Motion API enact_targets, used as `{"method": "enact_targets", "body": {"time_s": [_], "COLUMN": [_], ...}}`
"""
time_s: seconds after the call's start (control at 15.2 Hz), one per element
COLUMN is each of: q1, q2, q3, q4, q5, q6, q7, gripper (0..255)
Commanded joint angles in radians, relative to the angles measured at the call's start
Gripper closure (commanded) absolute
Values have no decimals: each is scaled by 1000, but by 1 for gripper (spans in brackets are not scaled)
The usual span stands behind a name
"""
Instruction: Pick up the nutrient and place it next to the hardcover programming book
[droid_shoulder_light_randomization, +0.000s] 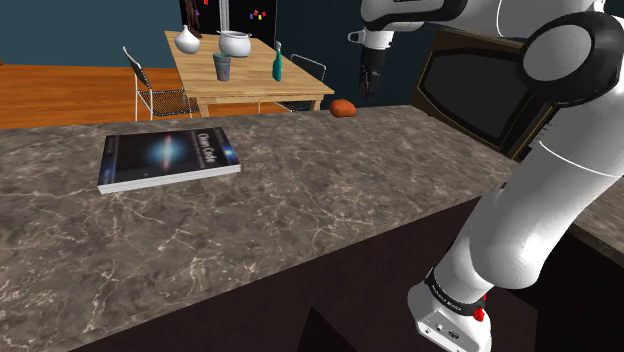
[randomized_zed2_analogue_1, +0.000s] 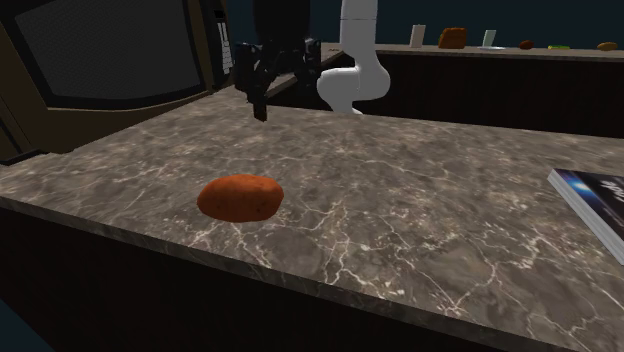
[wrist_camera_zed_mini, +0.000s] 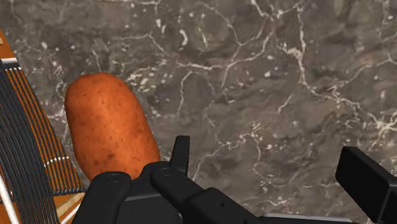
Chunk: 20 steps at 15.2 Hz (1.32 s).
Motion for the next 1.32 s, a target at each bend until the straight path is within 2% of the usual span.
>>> {"method": "enact_targets", "body": {"time_s": [0.0, 0.26, 0.53, 0.99, 1.25], "q1": [-10, -67, -145, -128, -127], "q2": [109, 322, 541, 514, 513], "q3": [-15, -5, 36, 37, 37], "q4": [98, 326, 608, 472, 462], "q5": [43, 119, 174, 163, 163], "q6": [-13, -68, -156, -46, -38], "q7": [-125, -336, -506, -505, -505], "gripper": [0, 0, 0, 0, 0]}}
